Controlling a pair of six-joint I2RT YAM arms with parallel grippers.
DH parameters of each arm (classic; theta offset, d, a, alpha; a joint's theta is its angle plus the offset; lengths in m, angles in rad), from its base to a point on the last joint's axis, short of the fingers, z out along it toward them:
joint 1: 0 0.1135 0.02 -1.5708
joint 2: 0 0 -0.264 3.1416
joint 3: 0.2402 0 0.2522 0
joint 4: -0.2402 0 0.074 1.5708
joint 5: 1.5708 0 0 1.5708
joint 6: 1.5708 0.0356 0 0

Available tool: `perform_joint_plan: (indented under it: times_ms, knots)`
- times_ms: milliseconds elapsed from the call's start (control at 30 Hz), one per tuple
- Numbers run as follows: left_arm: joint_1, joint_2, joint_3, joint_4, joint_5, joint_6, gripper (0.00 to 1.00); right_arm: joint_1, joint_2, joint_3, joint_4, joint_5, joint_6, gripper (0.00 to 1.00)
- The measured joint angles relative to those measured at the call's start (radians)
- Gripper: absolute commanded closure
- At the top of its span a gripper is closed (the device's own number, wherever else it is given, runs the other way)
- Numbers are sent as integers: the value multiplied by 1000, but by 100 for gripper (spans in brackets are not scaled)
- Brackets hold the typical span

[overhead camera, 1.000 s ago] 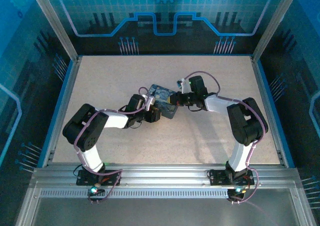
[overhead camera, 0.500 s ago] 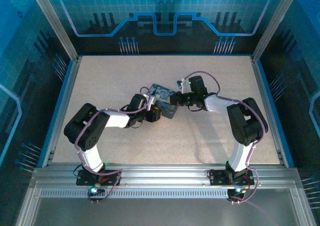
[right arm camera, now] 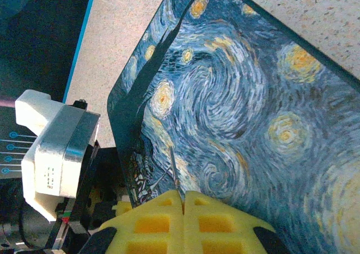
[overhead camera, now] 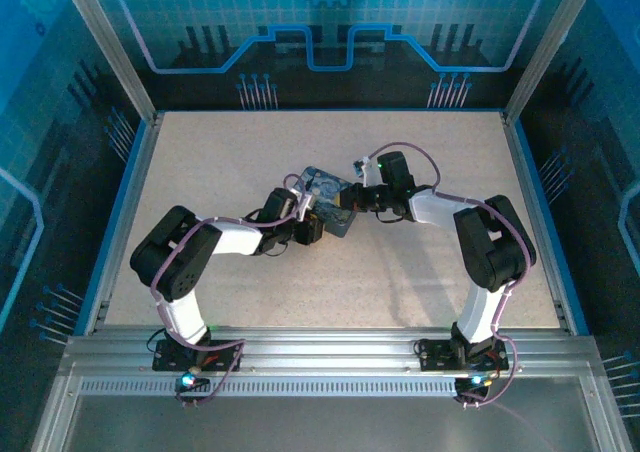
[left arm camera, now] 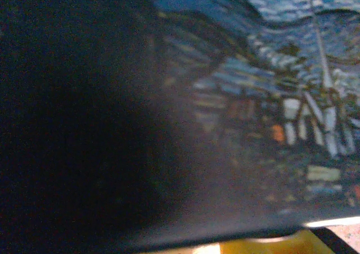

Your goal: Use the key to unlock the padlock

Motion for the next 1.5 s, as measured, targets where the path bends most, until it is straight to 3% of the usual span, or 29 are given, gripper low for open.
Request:
perform_joint_plan:
  times_ms: [333,833,1200,1500]
  knots:
    - [-5,1,2,0,-4,-1,75,0,0,0,2,4,0,100]
    - [-23,-35,3,-20,8,-20,76,17,-32,6,-38,44,-16,100]
    - [-39,-105,3,-101,23,-88,78,25,-278,-54,-91,104,-114,99]
    - [-53,-136,42,-179,48,-193,81,26,-429,-238,-131,113,-210,99]
